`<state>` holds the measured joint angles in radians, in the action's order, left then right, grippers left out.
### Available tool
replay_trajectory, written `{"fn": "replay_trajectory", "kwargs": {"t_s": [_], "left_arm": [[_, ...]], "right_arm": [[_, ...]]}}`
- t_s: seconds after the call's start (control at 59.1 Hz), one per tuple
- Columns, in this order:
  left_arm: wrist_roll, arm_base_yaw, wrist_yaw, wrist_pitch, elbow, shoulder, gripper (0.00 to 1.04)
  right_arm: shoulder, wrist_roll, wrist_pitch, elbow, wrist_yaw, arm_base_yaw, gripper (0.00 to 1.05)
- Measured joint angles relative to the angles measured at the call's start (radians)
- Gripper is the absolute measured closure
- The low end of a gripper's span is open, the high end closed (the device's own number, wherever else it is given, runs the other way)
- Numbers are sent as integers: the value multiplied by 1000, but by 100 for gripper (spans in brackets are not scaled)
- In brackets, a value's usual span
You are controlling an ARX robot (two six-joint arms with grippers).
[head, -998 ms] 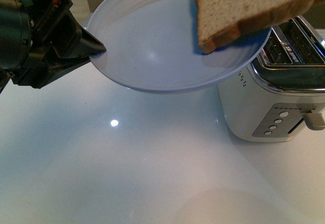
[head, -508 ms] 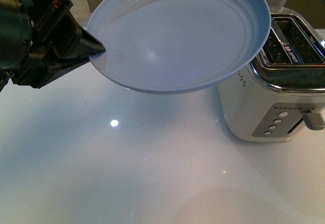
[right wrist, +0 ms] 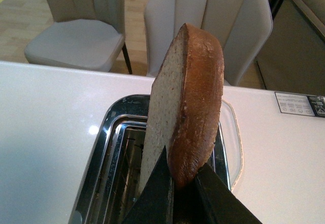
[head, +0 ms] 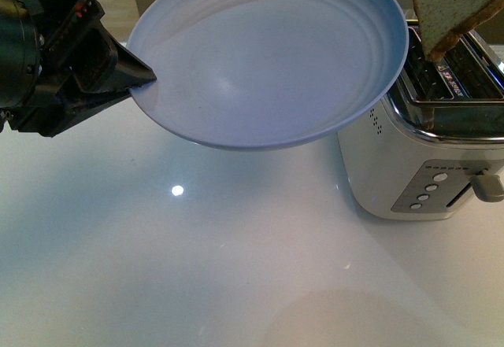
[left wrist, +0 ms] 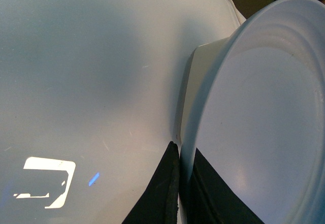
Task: Left arm holds plate, right arm toasts bread
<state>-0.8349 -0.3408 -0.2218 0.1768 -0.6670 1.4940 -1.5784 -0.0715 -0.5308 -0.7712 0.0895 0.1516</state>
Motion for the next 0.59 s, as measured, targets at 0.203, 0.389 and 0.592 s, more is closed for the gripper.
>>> {"fn": "replay_trajectory", "kwargs": {"t_s": [0.203, 0.389, 0.592], "left_arm": [[0, 3, -3, 0, 8, 0, 102], [0, 3, -7, 0, 12, 0, 102], [0, 3, -7, 0, 13, 0, 102]], "right_arm": [[-5, 8, -19, 18, 1, 25, 102], [-4, 23, -19, 29, 1, 30, 102], [22, 26, -4, 55, 1, 43, 102]]}}
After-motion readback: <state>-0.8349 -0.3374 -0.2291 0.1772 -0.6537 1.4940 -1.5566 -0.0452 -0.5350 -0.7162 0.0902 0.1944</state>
